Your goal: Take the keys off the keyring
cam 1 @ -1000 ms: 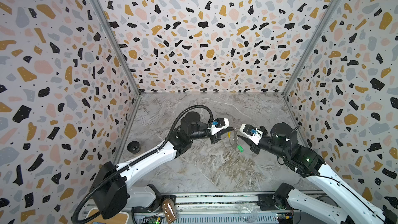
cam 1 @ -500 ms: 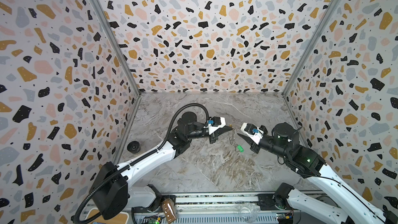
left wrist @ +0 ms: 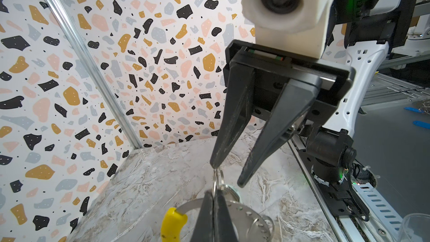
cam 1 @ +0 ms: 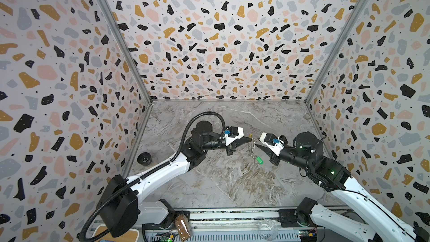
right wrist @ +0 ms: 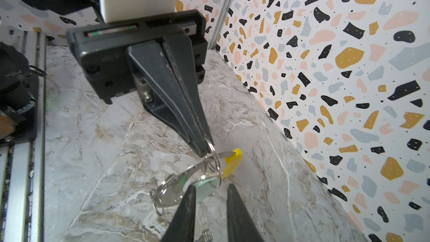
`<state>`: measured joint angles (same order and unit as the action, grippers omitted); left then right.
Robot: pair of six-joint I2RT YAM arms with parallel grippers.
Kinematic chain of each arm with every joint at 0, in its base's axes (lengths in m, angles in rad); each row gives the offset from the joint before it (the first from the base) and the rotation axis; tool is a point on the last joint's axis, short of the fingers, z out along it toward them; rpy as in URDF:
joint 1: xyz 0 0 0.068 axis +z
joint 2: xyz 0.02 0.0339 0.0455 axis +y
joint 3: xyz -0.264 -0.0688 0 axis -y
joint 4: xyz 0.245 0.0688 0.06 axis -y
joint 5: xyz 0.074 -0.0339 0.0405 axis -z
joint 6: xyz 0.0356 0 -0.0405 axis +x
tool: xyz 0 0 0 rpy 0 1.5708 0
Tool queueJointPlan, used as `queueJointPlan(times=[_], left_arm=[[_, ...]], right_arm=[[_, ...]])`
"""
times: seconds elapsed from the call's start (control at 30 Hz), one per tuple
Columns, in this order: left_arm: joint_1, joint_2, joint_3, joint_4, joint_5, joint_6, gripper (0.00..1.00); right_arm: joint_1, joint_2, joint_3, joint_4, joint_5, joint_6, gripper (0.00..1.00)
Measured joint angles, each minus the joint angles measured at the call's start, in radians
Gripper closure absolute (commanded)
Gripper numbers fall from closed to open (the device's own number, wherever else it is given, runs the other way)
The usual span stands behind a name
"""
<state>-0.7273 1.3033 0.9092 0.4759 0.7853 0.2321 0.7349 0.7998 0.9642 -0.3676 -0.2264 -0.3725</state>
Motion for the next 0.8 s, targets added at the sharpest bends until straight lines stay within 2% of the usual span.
queueJointPlan(times=[0.23, 0.53, 0.8], left_arm=[[0.001, -0.003, 0.0, -0.029, 0.027, 0.044, 1.0], [0.005, -0.016, 0.0, -0.095, 0.042, 0.098, 1.0], [0.005, -0.019, 0.0, -0.122, 0.044, 0.131, 1.0]], right_arm=[[-0.02, 0.058, 0.09, -0.031, -0.075, -0.006, 0.79], [-0.067, 0.088, 0.093, -0.063, -0.132, -0.016, 0.8], [-0.09, 0.098, 0.096, -0.087, -0.204, -0.019, 0.77]])
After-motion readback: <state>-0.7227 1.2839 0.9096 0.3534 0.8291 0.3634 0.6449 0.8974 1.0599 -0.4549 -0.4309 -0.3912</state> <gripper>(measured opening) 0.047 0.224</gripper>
